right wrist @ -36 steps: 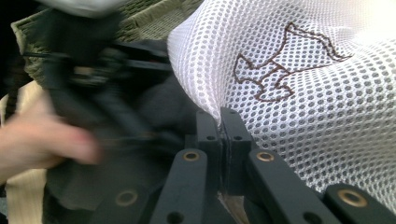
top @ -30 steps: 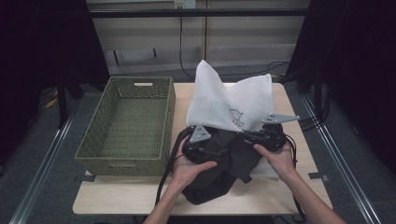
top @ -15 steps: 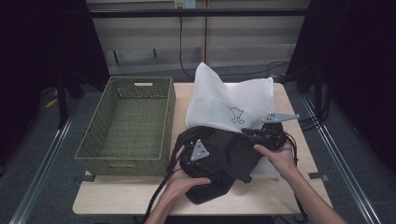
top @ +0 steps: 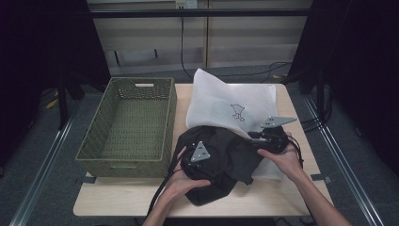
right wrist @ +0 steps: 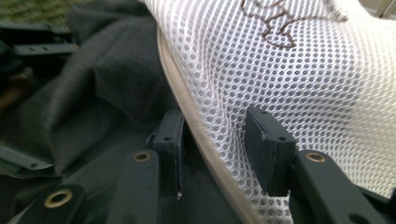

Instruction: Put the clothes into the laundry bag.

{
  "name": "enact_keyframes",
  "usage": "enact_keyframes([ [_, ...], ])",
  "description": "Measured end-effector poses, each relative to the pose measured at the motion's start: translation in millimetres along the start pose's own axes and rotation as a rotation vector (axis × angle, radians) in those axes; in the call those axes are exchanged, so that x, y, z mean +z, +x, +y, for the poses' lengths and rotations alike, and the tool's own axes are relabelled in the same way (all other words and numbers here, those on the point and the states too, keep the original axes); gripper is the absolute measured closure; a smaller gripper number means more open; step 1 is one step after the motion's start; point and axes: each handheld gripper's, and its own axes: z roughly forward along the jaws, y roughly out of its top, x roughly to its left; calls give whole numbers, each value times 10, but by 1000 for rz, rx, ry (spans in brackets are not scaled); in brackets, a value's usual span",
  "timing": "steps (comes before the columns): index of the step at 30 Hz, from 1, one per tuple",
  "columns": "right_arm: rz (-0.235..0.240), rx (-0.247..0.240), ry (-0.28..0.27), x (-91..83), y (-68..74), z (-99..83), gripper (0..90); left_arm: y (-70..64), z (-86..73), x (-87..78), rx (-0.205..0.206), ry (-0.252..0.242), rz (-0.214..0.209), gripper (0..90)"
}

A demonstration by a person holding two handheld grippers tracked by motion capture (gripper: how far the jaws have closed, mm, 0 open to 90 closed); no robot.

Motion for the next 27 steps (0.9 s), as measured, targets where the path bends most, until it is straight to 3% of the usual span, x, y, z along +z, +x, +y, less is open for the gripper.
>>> enact_keyframes([
  [2, 19, 11, 4, 3, -3, 1, 672, -12, 8, 13, 19, 26, -13, 0],
  [4, 73, 48, -15, -41, -42, 7, 778, -9, 17, 53, 29, 58, -25, 2],
  [5, 73, 48, -15, -41, -42, 7, 778, -9, 17, 53, 29, 58, -25, 15],
  [6, 112, 68, -32, -69, -53, 13, 805, -66, 41, 100, 97, 134, 28, 52],
  [7, 119, 76, -36, -74, -46, 18, 816, -66, 41, 100, 97, 134, 28, 100],
  [8, 125, 71, -39, -80, -38, 24, 822, -83, 62, 87, 91, 134, 92, 195],
  [9, 129, 68, -42, -86, -23, 34, 823, -83, 62, 87, 91, 134, 92, 294],
  [10, 129, 68, -42, -86, -23, 34, 823, -76, 55, 74, 68, 120, 101, 294],
  [11, 142, 65, -52, -103, 14, 63, 830, -68, 44, 67, 44, 93, 110, 441],
  [12, 142, 65, -52, -103, 14, 63, 830, -68, 44, 67, 44, 93, 110, 498],
  [13, 145, 60, -55, -110, 23, 73, 830, -66, 51, 59, 38, 87, 112, 498],
  [16, 158, 91, -88, -143, 48, 123, 826, 19, 61, -6, -69, 22, 71, 691],
  [17, 159, 96, -94, -147, 49, 130, 826, 64, 60, -39, -119, -20, 41, 706],
  [18, 153, 100, -99, -150, 56, 139, 826, 82, 61, -52, -143, -38, 23, 711],
  [23, 152, 92, -110, -146, 130, 178, 820, 29, 143, -117, -174, -107, -35, 720],
  [27, 164, 80, -128, -155, 216, 231, 815, -7, 202, -72, -154, -79, -54, 720],
])
